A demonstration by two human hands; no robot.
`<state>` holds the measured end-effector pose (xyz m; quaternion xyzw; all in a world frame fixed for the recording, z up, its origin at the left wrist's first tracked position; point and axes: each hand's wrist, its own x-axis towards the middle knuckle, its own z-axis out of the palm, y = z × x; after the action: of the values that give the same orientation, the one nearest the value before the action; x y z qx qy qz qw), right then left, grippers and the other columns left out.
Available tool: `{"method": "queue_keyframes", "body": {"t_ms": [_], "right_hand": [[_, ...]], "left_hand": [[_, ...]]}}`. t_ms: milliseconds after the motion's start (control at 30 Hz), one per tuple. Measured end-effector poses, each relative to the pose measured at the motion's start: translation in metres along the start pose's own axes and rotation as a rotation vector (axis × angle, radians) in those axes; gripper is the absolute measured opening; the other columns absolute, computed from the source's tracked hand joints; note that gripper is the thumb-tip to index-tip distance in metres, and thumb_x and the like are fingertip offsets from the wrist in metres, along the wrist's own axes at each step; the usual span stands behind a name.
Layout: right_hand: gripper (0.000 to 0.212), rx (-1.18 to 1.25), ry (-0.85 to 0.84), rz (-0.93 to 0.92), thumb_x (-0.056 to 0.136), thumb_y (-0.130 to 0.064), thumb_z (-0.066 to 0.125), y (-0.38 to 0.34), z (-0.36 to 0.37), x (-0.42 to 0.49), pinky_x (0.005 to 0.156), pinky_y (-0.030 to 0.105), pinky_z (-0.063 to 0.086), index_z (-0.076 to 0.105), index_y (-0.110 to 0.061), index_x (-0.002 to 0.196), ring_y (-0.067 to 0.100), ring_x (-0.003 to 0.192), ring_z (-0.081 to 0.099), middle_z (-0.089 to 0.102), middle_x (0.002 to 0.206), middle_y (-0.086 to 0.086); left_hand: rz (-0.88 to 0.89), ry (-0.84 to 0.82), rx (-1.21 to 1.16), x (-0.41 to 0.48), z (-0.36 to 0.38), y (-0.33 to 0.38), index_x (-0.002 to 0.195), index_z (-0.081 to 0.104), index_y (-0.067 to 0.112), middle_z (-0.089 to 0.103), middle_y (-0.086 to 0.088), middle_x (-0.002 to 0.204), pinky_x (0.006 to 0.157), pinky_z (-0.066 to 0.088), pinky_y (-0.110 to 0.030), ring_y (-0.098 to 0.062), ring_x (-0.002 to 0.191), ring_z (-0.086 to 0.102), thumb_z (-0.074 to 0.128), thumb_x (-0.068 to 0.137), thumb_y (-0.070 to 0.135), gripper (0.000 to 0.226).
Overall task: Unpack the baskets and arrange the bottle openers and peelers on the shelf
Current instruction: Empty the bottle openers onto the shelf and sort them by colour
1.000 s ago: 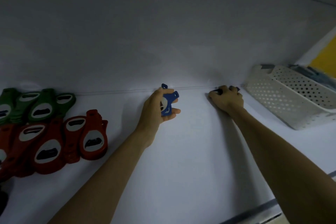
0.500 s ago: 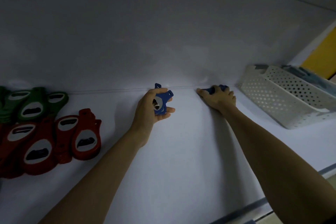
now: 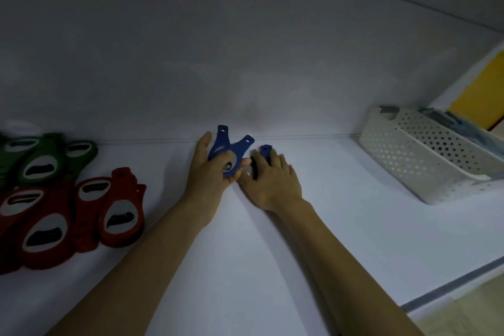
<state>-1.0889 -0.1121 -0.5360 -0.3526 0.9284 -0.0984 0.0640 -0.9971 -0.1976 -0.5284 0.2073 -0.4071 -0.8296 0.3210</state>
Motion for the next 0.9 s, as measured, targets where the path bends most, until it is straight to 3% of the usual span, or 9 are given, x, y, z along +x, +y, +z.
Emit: {"method": "queue_keyframes", "body": {"t_ms": [100, 167, 233, 367, 500, 600, 700, 800, 900], "right_hand": [[0.058, 0.052, 0.045, -0.015, 0.1, -0.049, 0.024, 0.004, 0.002, -0.004, 0.119, 0.043, 0.007, 0.015, -0.026, 0.152, 0.029, 0.147, 0.006, 0.008, 0.16, 0.011], [0.051, 0.122, 0.157, -0.065, 0.102, -0.034, 0.03, 0.004, 0.005, -0.008, 0.117, 0.042, 0.019, 0.022, -0.024, 0.152, 0.029, 0.144, 0.02, 0.023, 0.157, 0.01], [0.052, 0.227, 0.255, -0.047, 0.099, -0.024, 0.04, 0.005, 0.005, -0.013, 0.111, 0.038, 0.03, 0.029, -0.02, 0.149, 0.028, 0.136, 0.033, 0.037, 0.149, 0.01], [0.04, 0.146, 0.374, 0.094, 0.094, -0.034, 0.051, 0.008, 0.0, -0.017, 0.089, 0.031, 0.034, 0.05, -0.017, 0.131, 0.024, 0.114, 0.045, 0.054, 0.125, 0.005], [0.026, 0.177, 0.424, 0.053, 0.096, -0.026, 0.047, 0.01, -0.004, -0.017, 0.078, 0.033, 0.039, 0.061, -0.014, 0.115, 0.026, 0.1, 0.053, 0.066, 0.108, 0.006], [0.019, 0.168, 0.477, 0.038, 0.096, -0.018, 0.044, 0.01, -0.005, -0.018, 0.067, 0.034, 0.044, 0.062, -0.011, 0.098, 0.027, 0.081, 0.057, 0.068, 0.09, 0.007], [0.011, 0.118, 0.639, 0.099, 0.086, -0.002, 0.051, 0.014, -0.009, -0.017, 0.063, 0.033, 0.032, 0.06, -0.007, 0.088, 0.023, 0.067, 0.043, 0.064, 0.079, 0.011], [0.018, 0.074, 0.62, 0.205, 0.094, -0.012, 0.043, 0.025, -0.013, -0.012, 0.063, 0.029, 0.03, 0.059, -0.009, 0.087, 0.023, 0.078, 0.047, 0.059, 0.089, 0.007], [0.019, 0.208, 0.571, 0.248, 0.095, -0.016, 0.044, 0.032, -0.013, -0.013, 0.051, 0.027, 0.026, 0.055, -0.011, 0.08, 0.02, 0.067, 0.045, 0.053, 0.09, 0.004]], "left_hand": [[-0.009, -0.056, -0.004, -0.002, -0.001, 0.001, 0.13, 0.047, 0.015, 0.069, -0.003, 0.102, 0.065, 0.058, -0.023, -0.017, 0.078, 0.072, 0.049, 0.094, -0.001, 0.04], [0.002, -0.086, 0.007, -0.003, -0.002, 0.002, 0.111, 0.056, 0.016, 0.073, 0.003, 0.088, 0.068, 0.058, -0.022, -0.016, 0.079, 0.072, 0.048, 0.094, 0.0, 0.025], [0.013, -0.105, 0.02, -0.004, -0.002, 0.001, 0.101, 0.059, 0.019, 0.072, 0.003, 0.088, 0.067, 0.057, -0.021, -0.014, 0.08, 0.072, 0.048, 0.094, 0.0, 0.023], [0.036, -0.129, 0.053, -0.004, -0.002, -0.001, 0.1, 0.06, 0.019, 0.069, 0.0, 0.092, 0.062, 0.054, -0.017, -0.01, 0.076, 0.072, 0.048, 0.093, -0.002, 0.024], [0.07, -0.129, 0.092, -0.003, -0.002, -0.003, 0.099, 0.061, 0.019, 0.069, -0.001, 0.091, 0.061, 0.055, -0.016, -0.009, 0.074, 0.071, 0.05, 0.091, -0.004, 0.026], [0.072, -0.128, 0.112, -0.004, -0.002, -0.003, 0.1, 0.062, 0.02, 0.069, -0.004, 0.096, 0.066, 0.057, -0.02, -0.014, 0.079, 0.071, 0.051, 0.091, -0.002, 0.026], [0.04, -0.112, 0.063, -0.004, 0.001, -0.003, 0.098, 0.063, 0.019, 0.07, -0.005, 0.095, 0.066, 0.057, -0.021, -0.016, 0.08, 0.071, 0.05, 0.093, 0.001, 0.022], [-0.002, -0.069, -0.011, -0.002, 0.002, -0.002, 0.101, 0.063, 0.011, 0.068, -0.01, 0.099, 0.067, 0.058, -0.024, -0.017, 0.079, 0.07, 0.048, 0.095, 0.006, 0.017], [0.0, -0.072, 0.002, -0.001, 0.001, -0.003, 0.107, 0.06, 0.007, 0.068, -0.011, 0.099, 0.066, 0.058, -0.023, -0.02, 0.081, 0.069, 0.045, 0.096, 0.003, 0.019]]}}
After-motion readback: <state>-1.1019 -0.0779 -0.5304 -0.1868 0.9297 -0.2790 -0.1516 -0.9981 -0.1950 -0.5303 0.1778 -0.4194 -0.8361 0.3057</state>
